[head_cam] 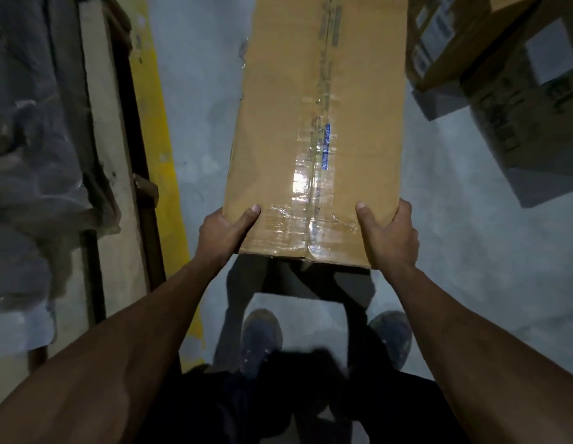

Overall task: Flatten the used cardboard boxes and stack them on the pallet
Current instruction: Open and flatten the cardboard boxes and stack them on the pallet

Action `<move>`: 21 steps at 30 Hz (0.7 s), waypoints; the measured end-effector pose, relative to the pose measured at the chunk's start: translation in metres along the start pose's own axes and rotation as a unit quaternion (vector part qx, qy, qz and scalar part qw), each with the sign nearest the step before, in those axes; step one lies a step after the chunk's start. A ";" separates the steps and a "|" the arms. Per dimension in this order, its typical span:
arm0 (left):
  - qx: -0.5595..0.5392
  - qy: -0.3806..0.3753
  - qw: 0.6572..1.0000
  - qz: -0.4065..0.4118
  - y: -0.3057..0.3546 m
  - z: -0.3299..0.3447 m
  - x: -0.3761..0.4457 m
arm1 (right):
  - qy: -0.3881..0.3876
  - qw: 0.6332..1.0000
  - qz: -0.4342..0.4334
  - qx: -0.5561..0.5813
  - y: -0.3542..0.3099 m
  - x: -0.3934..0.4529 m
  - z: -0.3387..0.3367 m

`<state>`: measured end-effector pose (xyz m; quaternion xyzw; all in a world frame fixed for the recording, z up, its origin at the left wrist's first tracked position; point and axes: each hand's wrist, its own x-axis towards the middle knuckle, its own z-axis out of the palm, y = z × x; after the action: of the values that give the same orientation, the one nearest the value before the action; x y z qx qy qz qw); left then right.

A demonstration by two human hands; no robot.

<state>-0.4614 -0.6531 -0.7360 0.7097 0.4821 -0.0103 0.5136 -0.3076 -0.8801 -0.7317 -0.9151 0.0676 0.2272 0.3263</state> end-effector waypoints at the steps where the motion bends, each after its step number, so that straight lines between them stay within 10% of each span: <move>1: -0.005 -0.003 1.000 0.000 0.000 -0.001 0.001 | -0.003 1.000 0.001 0.006 0.000 0.001 -0.001; 21: -0.115 -0.053 0.991 -0.041 0.044 -0.068 -0.063 | 0.004 0.992 0.066 0.109 -0.037 -0.097 -0.060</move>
<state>-0.4975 -0.6459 -0.6401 0.6244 0.4809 -0.0135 0.6154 -0.3611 -0.8914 -0.6247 -0.8686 0.1535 0.2361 0.4078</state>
